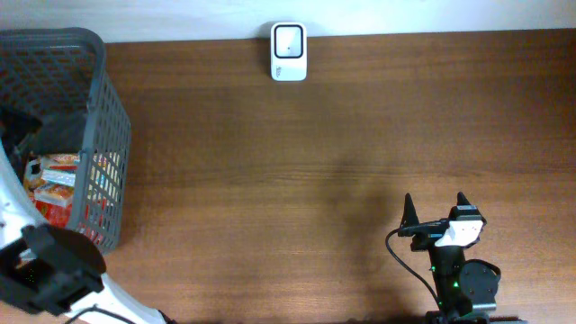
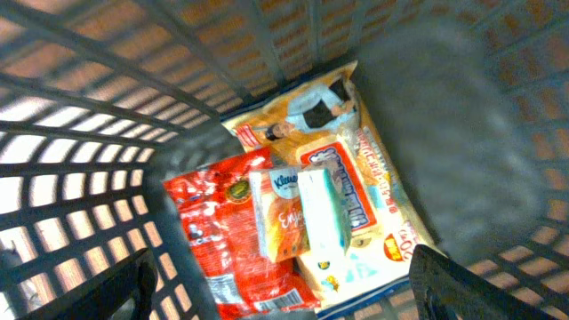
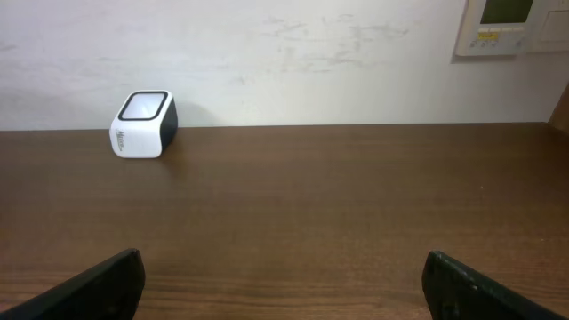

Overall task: Scan the item barcode
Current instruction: 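Reach the left gripper into the basket and grasp the green Kleenex pack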

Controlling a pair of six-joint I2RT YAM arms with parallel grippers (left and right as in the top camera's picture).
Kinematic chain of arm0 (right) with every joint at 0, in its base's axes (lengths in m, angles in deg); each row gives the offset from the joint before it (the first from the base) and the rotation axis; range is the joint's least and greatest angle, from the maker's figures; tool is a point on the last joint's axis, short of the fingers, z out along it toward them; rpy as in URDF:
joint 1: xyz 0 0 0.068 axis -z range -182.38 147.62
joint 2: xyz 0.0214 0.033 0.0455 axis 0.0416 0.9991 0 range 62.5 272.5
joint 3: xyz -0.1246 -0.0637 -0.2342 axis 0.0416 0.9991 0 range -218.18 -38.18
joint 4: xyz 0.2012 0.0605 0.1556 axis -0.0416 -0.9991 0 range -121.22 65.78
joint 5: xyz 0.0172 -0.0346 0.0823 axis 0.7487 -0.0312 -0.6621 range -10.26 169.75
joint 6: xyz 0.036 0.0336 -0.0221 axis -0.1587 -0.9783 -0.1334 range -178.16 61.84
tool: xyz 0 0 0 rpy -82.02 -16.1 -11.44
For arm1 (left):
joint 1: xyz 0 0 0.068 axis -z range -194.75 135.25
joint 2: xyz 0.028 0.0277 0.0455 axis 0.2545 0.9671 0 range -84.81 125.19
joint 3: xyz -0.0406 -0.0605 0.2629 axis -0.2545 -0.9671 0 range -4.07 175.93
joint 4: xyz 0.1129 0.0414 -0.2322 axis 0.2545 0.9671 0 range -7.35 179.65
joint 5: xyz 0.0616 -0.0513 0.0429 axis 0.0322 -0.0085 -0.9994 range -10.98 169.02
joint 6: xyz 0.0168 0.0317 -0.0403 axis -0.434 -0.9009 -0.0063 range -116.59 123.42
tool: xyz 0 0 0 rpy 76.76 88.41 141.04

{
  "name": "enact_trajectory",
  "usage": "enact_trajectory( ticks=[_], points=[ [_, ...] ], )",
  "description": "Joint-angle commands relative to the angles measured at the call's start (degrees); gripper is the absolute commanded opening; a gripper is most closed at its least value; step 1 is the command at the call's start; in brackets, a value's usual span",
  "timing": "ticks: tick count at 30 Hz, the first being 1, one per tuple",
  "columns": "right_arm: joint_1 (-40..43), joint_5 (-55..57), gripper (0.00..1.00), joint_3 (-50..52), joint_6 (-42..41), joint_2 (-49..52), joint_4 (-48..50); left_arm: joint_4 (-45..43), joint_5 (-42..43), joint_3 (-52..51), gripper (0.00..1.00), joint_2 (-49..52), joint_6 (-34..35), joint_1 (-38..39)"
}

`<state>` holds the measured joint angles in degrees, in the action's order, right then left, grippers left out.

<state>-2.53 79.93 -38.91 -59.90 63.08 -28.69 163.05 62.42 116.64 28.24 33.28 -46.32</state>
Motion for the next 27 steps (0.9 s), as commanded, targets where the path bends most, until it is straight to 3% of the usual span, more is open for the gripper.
enact_trajectory(
  ticks=[1,5,8,12,14,24,27],
  points=[
    [0.17,0.35,0.99,0.42,-0.68,-0.39,-0.24,0.26,1.01,0.28,0.84,5.18,0.94,1.77],
    [0.17,0.35,0.99,0.42,-0.68,-0.39,-0.24,0.61,1.44,0.22,0.84,10.08,0.94,2.34],
    [0.15,0.35,0.99,0.42,-0.68,-0.37,-0.24,0.68,1.44,0.17,0.75,12.63,0.92,2.34],
    [0.15,0.35,0.99,0.42,-0.68,-0.39,-0.24,0.57,1.97,0.07,0.73,13.7,0.94,2.34],
    [0.15,0.35,0.99,0.42,-0.68,-0.39,-0.24,0.46,2.51,0.07,0.67,13.7,0.94,2.34],
    [0.15,0.35,0.99,0.42,-0.68,-0.39,-0.24,-4.66,2.51,-8.92,0.71,13.7,0.94,2.82],
    [0.15,0.35,0.98,0.42,-0.68,-0.39,-0.24,-6.34,2.49,-9.33,0.61,13.68,0.9,2.99]
  ],
)
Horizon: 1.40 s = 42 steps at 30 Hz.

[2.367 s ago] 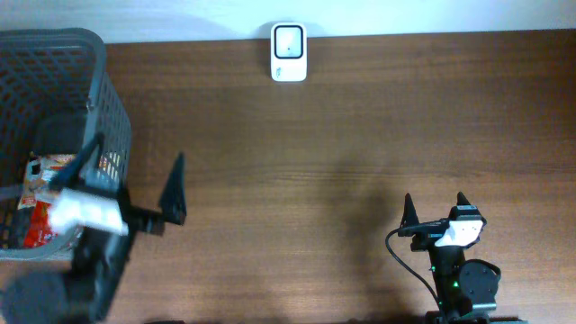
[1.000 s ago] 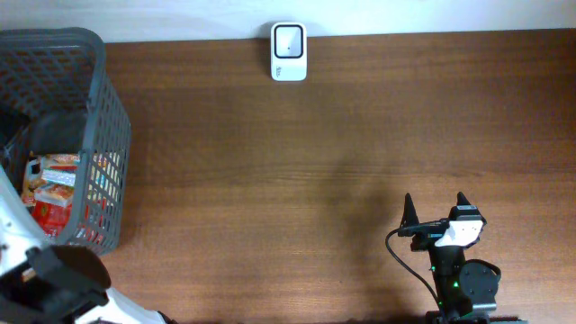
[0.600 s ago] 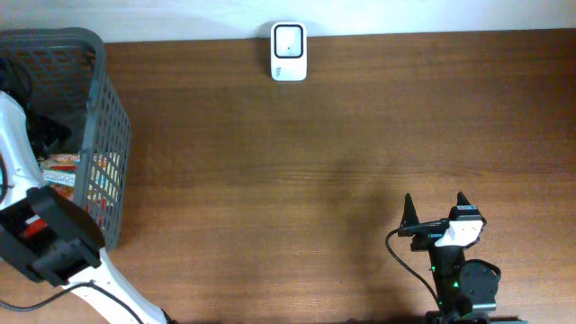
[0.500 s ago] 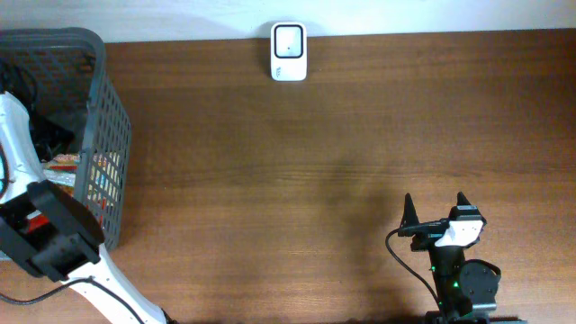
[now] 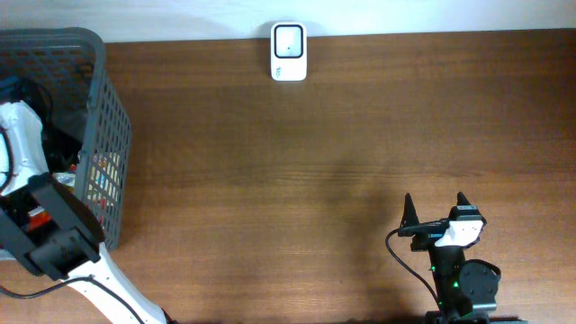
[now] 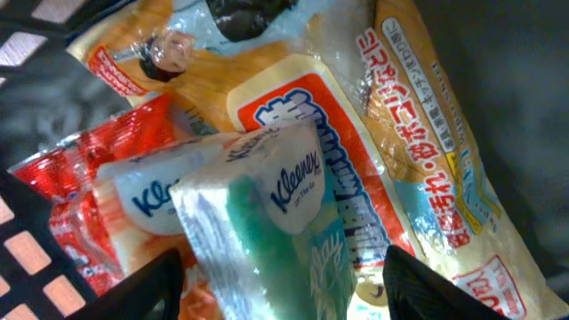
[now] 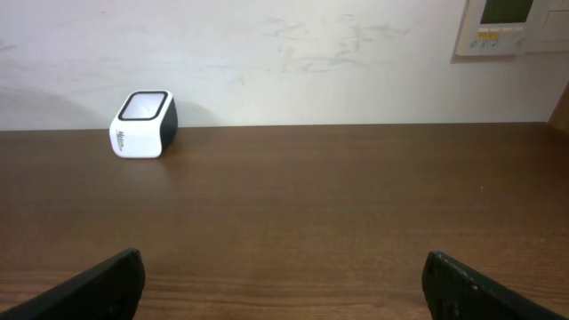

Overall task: Scan the item barcode
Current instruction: 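Reach the left gripper into the basket and grasp the green Kleenex pack, then carry the green tissue pack to the table near the scanner and release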

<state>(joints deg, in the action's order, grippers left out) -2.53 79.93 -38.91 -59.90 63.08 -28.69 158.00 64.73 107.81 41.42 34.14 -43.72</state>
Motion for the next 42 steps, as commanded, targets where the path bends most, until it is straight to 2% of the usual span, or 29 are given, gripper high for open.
enact_trajectory(
  ticks=[1,3,6,7,8,11,14,16,20,22,26,30,31,33,37,42],
  points=[
    [0.17,0.35,0.98,0.42,-0.68,-0.39,-0.24,-1.38,0.17,-0.42,0.55,0.5,0.07,0.37],
    [0.15,0.35,0.99,0.42,-0.68,-0.39,-0.24,-1.36,0.15,-0.15,0.36,0.5,-0.44,0.37],
    [0.15,0.35,0.99,0.42,-0.68,-0.39,-0.24,-0.2,-0.07,1.75,0.15,0.39,-0.83,0.33],
    [0.15,0.35,0.98,0.42,-0.68,-0.39,-0.24,0.83,-0.04,3.34,0.04,0.35,-0.83,0.33],
    [0.17,0.35,0.99,0.42,-0.68,-0.39,-0.24,3.28,-0.04,6.71,0.0,0.26,-0.83,0.33],
    [0.17,0.35,0.98,0.42,-0.68,-0.39,-0.24,9.81,-0.04,16.33,0.0,-0.2,-0.81,0.31],
    [0.15,0.35,0.99,0.42,-0.68,-0.39,-0.24,18.69,1.22,36.02,0.0,-0.44,-0.79,0.39],
    [0.15,0.35,0.99,0.42,-0.68,-0.39,-0.24,21.38,8.63,49.07,0.0,-1.01,-1.33,0.48],
    [0.15,0.35,0.98,0.42,-0.68,-0.37,-0.24,21.18,36.46,62.82,0.0,-4.09,-2.75,1.27],
    [0.15,0.35,0.99,0.42,-0.68,-0.39,-0.24,21.2,39.39,65.13,0.0,-4.13,-3.17,4.35],
    [0.17,0.35,0.99,0.42,-0.68,-0.37,-0.24,21.33,38.97,62.79,0.0,-4.11,-11.19,18.56],
    [0.17,0.35,0.98,0.42,-0.68,-0.39,-0.24,21.35,29.03,54.62,0.0,-4.11,-11.1,32.54],
    [0.15,0.35,0.99,0.42,-0.68,-0.39,-0.24,20.7,26.25,49.99,0.0,-4.09,-11.08,37.62],
    [0.15,0.35,0.99,0.42,-0.68,-0.39,-0.24,18.03,22.05,43.28,0.0,-4.09,-11.08,42.8],
    [0.17,0.35,0.99,0.42,-0.68,-0.39,-0.24,4.63,6.27,25.59,0.0,-4.09,-11.04,52.26],
    [0.15,0.35,0.99,0.42,-0.68,-0.39,-0.24,-15.58,2.19,4.39,0.02,-4.09,-11.06,58.36]
  ],
)
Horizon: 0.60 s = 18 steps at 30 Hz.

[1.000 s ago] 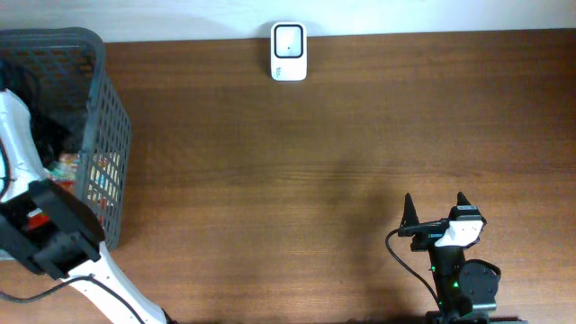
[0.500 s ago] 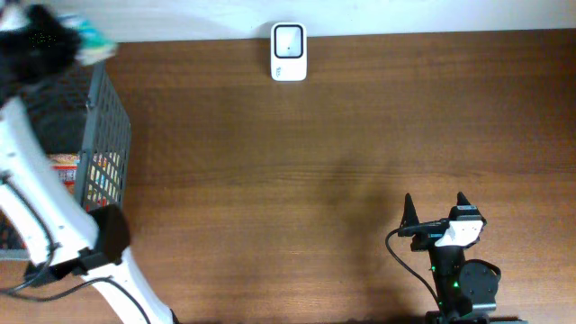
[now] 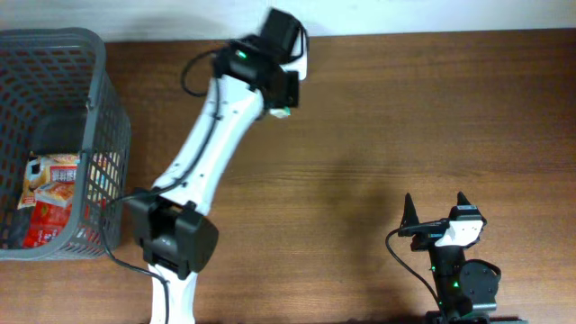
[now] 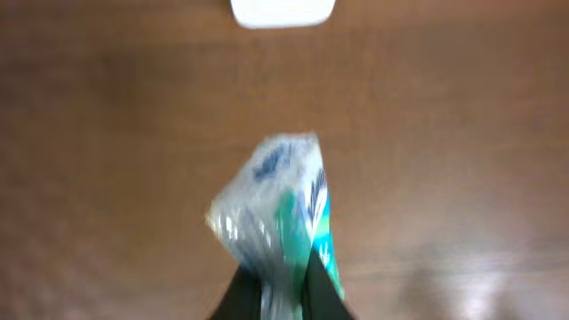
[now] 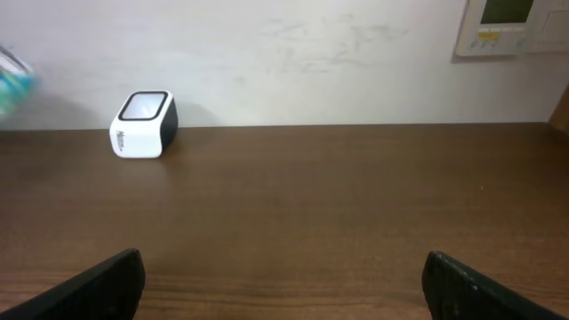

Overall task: Scan the item barcode
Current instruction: 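Carry the green tissue pack to the table near the scanner and release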

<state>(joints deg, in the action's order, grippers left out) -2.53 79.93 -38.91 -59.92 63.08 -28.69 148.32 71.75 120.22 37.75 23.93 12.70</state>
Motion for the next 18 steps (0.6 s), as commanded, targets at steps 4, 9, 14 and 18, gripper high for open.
enact_trajectory(
  ticks=[4,9,14,18],
  points=[
    [0.15,0.35,0.99,0.42,-0.66,-0.39,-0.24,-19.23,-7.74,-19.74,0.13,-0.42,-0.87,3.61],
    [0.15,0.35,0.99,0.42,-0.66,-0.37,-0.24,-23.52,-9.29,-23.54,0.61,-0.42,-0.9,3.63],
    [0.15,0.35,0.99,0.42,-0.66,-0.39,-0.24,-23.15,-9.03,-23.06,0.72,-1.62,-0.9,3.63],
    [0.15,0.35,0.98,0.42,-0.66,-0.37,-0.24,-22.25,-9.25,-19.43,0.68,-8.59,-0.9,3.34]
  ],
)
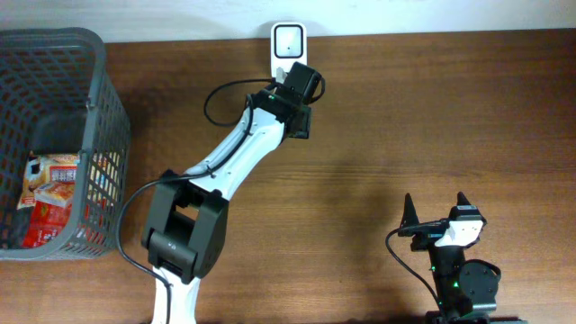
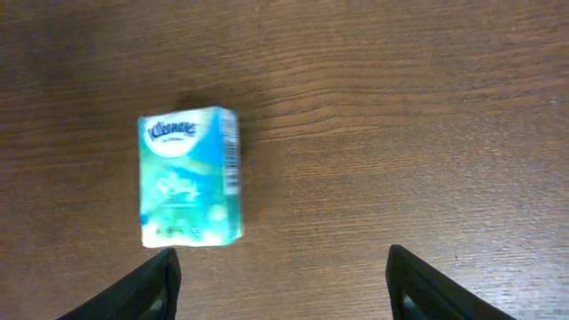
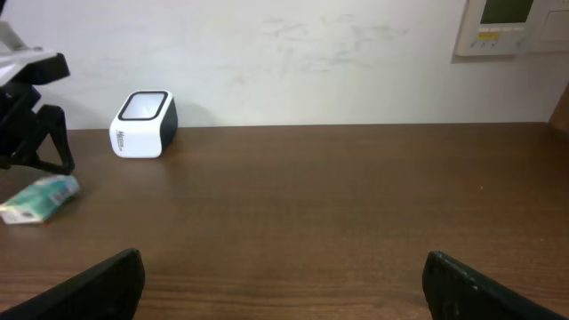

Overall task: Scan the item barcode
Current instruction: 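Carry the green tissue pack to the table near the scanner and release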

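Note:
A teal and white Kleenex tissue pack lies flat on the brown table, with a barcode strip along its right side. In the right wrist view the tissue pack rests in front and to the left of the white scanner. My left gripper hangs open above the pack, which sits by its left finger, apart from it. Overhead, the left gripper is just in front of the scanner and hides the pack. At the near right my right gripper rests open and empty.
A grey mesh basket stands at the table's left end with several snack bags inside. The left arm stretches diagonally across the table's middle. A wall panel hangs behind the table's far edge.
My left gripper was shut on the tissue pack, holding it in the air by the scanner. Now the pack lies on the table and the gripper is open above it.
My left gripper was open over the basket's packets. Then it was low in the basket with its fingers either side of the Kleenex pack. Later it held the pack up near the scanner. Now the pack lies released in front of the scanner. The right arm never moved.

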Controlling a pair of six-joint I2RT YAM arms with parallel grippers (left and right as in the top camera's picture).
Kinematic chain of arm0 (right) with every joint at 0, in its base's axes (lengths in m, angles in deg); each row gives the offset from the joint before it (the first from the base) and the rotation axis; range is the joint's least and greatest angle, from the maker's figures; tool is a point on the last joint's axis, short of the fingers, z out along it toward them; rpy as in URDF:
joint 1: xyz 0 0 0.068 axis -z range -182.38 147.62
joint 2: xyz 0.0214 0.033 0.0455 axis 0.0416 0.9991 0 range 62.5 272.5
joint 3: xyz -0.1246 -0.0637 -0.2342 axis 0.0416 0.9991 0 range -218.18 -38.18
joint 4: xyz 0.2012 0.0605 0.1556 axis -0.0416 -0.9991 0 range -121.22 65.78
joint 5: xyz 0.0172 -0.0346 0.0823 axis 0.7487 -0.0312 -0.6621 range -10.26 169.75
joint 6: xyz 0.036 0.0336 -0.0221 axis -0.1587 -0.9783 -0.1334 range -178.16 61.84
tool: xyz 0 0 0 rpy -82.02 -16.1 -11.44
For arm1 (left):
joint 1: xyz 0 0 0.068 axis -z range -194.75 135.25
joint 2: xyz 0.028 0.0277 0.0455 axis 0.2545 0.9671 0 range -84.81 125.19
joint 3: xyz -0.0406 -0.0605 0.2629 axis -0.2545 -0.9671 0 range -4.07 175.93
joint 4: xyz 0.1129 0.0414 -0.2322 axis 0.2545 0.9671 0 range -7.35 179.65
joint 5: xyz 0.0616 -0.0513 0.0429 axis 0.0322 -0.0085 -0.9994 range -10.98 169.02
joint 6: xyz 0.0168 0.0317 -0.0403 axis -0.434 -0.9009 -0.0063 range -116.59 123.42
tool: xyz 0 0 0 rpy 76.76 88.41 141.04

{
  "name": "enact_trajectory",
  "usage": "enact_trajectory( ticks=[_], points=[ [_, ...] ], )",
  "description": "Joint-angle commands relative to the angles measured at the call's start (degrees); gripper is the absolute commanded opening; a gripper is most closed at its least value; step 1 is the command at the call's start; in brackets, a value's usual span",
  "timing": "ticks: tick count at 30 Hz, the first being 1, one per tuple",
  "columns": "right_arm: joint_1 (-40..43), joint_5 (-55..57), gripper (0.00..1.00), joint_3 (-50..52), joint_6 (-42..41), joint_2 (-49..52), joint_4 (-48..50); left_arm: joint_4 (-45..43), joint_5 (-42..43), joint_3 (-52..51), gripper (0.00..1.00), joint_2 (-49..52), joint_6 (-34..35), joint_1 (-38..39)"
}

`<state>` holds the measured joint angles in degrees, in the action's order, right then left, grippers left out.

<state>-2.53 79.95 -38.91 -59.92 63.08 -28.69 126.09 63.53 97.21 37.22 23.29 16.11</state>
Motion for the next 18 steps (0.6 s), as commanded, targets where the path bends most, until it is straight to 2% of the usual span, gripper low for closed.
enact_trajectory(
  ticks=[1,5,8,12,14,18],
  points=[
    [0.15,0.33,0.99,0.42,-0.66,-0.39,-0.24,-0.15,-1.18,3.72,0.66,-10.54,-0.26,-0.57],
    [0.15,0.33,0.99,0.42,-0.66,-0.39,-0.24,2.12,-1.51,3.74,0.65,-17.92,-0.28,-4.79],
    [0.15,0.33,0.99,0.42,-0.66,-0.39,-0.24,5.01,-1.49,3.74,0.68,-24.76,-0.28,-11.28],
    [0.15,0.33,0.98,0.42,-0.66,-0.39,-0.24,6.84,-1.49,3.74,0.69,-36.04,-0.28,-25.09],
    [0.15,0.33,0.99,0.42,-0.66,-0.39,-0.24,7.78,-1.49,3.74,0.7,-38.75,-0.26,-30.49],
    [0.15,0.33,0.99,0.42,-0.66,-0.37,-0.24,12.72,-1.44,3.72,0.72,-39.74,-0.22,-47.19]
  ],
)
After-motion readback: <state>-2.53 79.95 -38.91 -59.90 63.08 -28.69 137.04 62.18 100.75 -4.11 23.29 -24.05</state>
